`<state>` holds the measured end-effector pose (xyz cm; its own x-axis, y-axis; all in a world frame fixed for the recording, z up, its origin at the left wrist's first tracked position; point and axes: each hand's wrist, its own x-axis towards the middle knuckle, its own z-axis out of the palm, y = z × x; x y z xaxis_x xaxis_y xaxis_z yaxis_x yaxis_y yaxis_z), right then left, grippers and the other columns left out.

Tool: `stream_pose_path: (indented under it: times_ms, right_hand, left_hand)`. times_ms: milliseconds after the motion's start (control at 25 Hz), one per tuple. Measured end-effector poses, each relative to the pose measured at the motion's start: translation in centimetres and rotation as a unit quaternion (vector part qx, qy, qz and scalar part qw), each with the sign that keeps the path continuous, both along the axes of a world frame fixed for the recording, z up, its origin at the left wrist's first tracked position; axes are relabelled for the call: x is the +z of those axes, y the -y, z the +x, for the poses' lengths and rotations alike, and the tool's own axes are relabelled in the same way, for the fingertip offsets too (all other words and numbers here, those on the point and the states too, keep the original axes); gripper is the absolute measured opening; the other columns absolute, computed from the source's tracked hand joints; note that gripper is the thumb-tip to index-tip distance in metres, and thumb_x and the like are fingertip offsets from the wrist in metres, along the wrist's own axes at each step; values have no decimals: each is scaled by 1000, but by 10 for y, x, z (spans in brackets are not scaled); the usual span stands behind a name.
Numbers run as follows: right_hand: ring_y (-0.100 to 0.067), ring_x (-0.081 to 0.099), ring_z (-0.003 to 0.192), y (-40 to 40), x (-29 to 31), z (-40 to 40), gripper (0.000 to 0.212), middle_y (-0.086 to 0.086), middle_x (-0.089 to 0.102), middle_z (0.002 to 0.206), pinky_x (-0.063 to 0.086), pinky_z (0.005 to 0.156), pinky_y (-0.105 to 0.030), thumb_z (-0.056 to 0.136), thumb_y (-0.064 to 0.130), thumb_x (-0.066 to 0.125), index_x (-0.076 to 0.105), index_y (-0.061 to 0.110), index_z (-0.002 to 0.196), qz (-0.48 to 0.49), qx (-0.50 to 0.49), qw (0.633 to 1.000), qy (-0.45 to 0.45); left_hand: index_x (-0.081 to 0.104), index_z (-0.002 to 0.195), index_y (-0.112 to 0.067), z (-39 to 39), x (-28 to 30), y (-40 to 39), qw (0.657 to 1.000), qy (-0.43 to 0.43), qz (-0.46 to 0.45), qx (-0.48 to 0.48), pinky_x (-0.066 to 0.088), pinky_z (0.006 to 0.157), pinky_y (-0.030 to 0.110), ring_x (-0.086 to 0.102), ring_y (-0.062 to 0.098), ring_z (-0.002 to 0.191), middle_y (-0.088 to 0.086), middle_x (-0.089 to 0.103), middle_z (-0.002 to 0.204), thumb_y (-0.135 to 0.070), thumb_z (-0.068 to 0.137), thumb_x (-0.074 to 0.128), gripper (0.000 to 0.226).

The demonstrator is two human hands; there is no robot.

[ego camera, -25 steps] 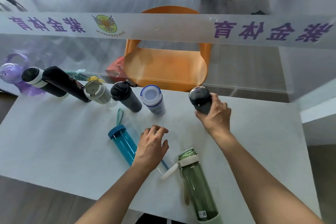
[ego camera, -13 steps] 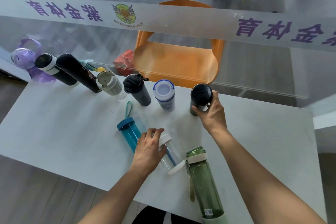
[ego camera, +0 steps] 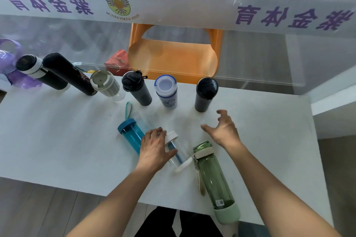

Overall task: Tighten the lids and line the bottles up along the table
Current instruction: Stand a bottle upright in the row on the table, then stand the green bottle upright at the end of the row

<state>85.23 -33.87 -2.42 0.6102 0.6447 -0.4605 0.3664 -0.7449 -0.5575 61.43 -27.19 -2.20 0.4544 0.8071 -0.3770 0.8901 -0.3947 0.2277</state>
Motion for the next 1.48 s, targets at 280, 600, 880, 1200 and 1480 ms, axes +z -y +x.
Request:
stream_pose_path:
  times_ms: [280, 600, 880, 1200, 1480]
  right_hand:
    - [-30, 56, 120, 72, -9, -60, 87, -7, 58, 129, 44, 101, -42, 66, 64, 71, 40, 22, 136, -149, 45, 988, -19]
    - [-33, 57, 123, 98, 2, -60, 72, -12, 60, 131, 45, 104, -44, 85, 40, 71, 39, 12, 144, -68, -70, 995, 32]
    - [-36, 57, 117, 89, -16, -89, 85, -14, 56, 127, 47, 98, -44, 74, 60, 71, 33, 16, 137, -138, -49, 988, 55]
    - [-32, 57, 119, 102, -18, -72, 78, -12, 57, 128, 48, 101, -44, 71, 54, 77, 50, 12, 132, -90, -116, 989, 12]
    - [-26, 58, 115, 108, 31, -47, 79, -7, 58, 120, 48, 97, -35, 64, 39, 89, 53, 12, 129, 89, -197, 975, 59]
  left_hand:
    - [52, 129, -25, 3, 3, 10, 998, 35, -20, -38, 27, 116, 43, 26, 27, 140, 1, 29, 154, -61, 69, 75, 74]
    - [44, 122, -29, 4, 14, 38, 983, 137, -26, -121, 38, 111, 47, 27, 36, 144, 3, -1, 164, -41, 65, 87, 73]
    - [44, 126, -32, -2, 21, 42, 983, 113, -48, -137, 32, 114, 46, 35, 36, 139, 10, 21, 159, -44, 72, 81, 66]
    - [48, 128, -32, -3, 16, 35, 985, 114, -23, -129, 37, 111, 42, 39, 31, 132, 6, 33, 151, -40, 80, 76, 56]
    - [55, 119, -31, 11, 3, 30, 984, 109, -71, -124, 45, 106, 37, 43, 21, 119, 0, 43, 135, -34, 86, 71, 37]
